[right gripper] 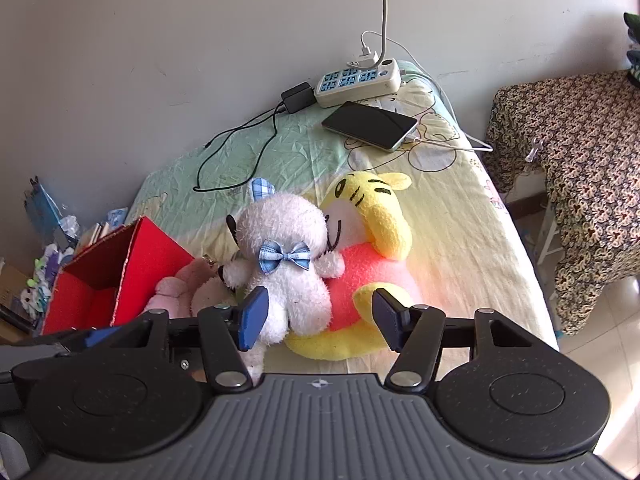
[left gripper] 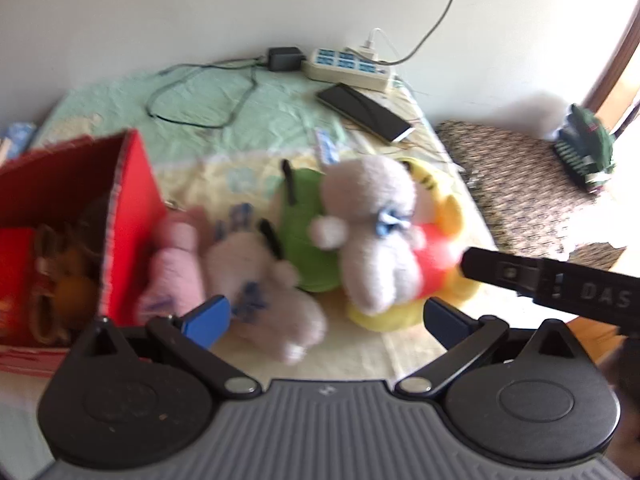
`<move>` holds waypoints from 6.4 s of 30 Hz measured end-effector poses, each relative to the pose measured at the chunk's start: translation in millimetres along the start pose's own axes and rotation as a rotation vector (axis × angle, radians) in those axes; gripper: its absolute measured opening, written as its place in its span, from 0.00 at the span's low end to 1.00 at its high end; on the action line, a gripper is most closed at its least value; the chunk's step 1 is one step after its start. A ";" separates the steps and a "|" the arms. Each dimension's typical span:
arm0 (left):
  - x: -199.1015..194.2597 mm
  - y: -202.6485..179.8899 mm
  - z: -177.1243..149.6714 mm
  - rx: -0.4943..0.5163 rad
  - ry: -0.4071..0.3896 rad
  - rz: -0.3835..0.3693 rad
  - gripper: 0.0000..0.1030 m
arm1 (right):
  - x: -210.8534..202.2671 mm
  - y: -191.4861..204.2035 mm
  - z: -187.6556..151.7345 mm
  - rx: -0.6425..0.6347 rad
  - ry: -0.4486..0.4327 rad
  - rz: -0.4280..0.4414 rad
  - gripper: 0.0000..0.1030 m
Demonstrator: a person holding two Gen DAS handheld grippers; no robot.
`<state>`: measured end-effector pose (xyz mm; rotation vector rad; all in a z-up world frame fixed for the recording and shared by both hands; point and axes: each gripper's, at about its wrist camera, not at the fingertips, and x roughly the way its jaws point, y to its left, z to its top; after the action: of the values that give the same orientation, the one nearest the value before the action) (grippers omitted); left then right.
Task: Organize objects
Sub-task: 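Grasp the white plush bunny with the blue bow using the right gripper, then lift the white bunny with the right gripper and carry it over the red box, then lower the white bunny into the red box and open the right gripper, then move the right gripper back toward the yellow tiger plush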
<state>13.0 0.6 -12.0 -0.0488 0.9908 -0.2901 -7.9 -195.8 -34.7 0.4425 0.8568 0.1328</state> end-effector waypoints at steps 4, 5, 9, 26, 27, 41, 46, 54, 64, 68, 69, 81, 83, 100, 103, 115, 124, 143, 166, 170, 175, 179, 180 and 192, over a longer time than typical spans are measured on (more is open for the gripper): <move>4.8 -13.4 5.0 0.045 -0.012 -0.011 1.00 | 3.4 -6.7 5.2 0.025 -0.011 0.042 0.51; 7.6 -17.7 7.2 0.068 -0.020 0.016 1.00 | 5.1 -8.5 6.9 0.027 -0.016 0.048 0.51; 18.3 -29.6 14.1 0.117 -0.031 0.015 1.00 | 13.4 -14.8 16.2 0.037 -0.023 0.106 0.47; 62.2 -14.8 34.5 0.085 -0.006 -0.111 0.81 | 75.1 -27.9 41.6 0.037 0.111 0.283 0.42; 64.3 -13.6 35.6 0.087 -0.005 -0.111 0.80 | 77.9 -27.5 42.3 0.035 0.110 0.296 0.43; 75.2 -2.3 44.1 0.073 0.010 -0.132 0.68 | 94.8 -34.3 43.9 0.150 0.173 0.458 0.43; 60.8 -7.5 40.3 0.101 -0.014 -0.136 0.67 | 82.5 -33.5 40.5 0.150 0.158 0.463 0.41; 34.0 -13.6 28.3 0.116 -0.042 -0.171 0.66 | 48.9 -16.8 28.3 0.041 0.089 0.417 0.41; -30.6 -7.0 14.3 0.118 -0.194 -0.122 0.66 | 14.8 16.4 25.2 -0.042 -0.015 0.498 0.41; -56.8 11.7 7.4 0.110 -0.245 -0.060 0.66 | 17.9 44.3 22.3 -0.073 -0.026 0.562 0.41; -62.5 18.2 5.7 0.104 -0.251 -0.047 0.66 | 19.9 51.5 21.3 -0.078 -0.022 0.572 0.41; -105.0 138.3 -9.7 0.052 -0.281 0.058 0.66 | 67.4 172.1 -6.9 -0.135 0.035 0.622 0.41; -106.5 166.3 -12.4 0.051 -0.268 0.064 0.67 | 79.5 193.4 -15.9 -0.136 0.048 0.620 0.41; -70.1 309.8 -18.0 0.090 -0.112 0.126 0.67 | 174.1 287.3 -62.6 0.028 0.186 0.531 0.41; -65.5 320.1 -17.7 0.080 -0.092 0.127 0.67 | 182.5 294.7 -66.9 0.043 0.207 0.498 0.40; -69.3 339.0 -25.0 0.057 -0.100 0.161 0.69 | 214.8 306.7 -78.5 0.147 0.347 0.491 0.35; -69.2 336.9 -28.4 0.068 -0.097 0.209 0.74 | 209.5 304.8 -76.4 0.123 0.325 0.478 0.36; -45.3 303.8 -20.6 0.099 0.028 0.332 0.76 | 158.1 287.1 -75.3 -0.001 0.131 0.324 0.44; -47.7 253.3 -15.7 0.178 0.000 0.418 0.83 | 108.6 256.0 -75.2 -0.060 -0.030 0.227 0.43; -47.2 245.1 -14.4 0.160 -0.001 0.444 0.83 | 105.3 249.1 -70.3 -0.083 -0.022 0.236 0.43; -48.7 232.7 -13.1 0.145 -0.013 0.481 0.85 | 100.5 241.3 -62.9 -0.105 -0.009 0.259 0.43; -49.3 223.2 -12.1 0.128 -0.016 0.500 0.85 | 95.6 235.5 -58.9 -0.127 -0.006 0.277 0.43; -49.5 220.4 -12.0 0.126 -0.017 0.507 0.85 | 94.7 233.5 -57.5 -0.131 -0.003 0.282 0.43; -52.9 184.6 -10.8 0.104 -0.036 0.557 0.88 | 79.4 211.1 -46.0 -0.167 0.000 0.340 0.43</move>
<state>17.3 192.8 -6.5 0.3120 0.9137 0.1705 22.4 32.2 -26.1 0.4278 0.7582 0.5143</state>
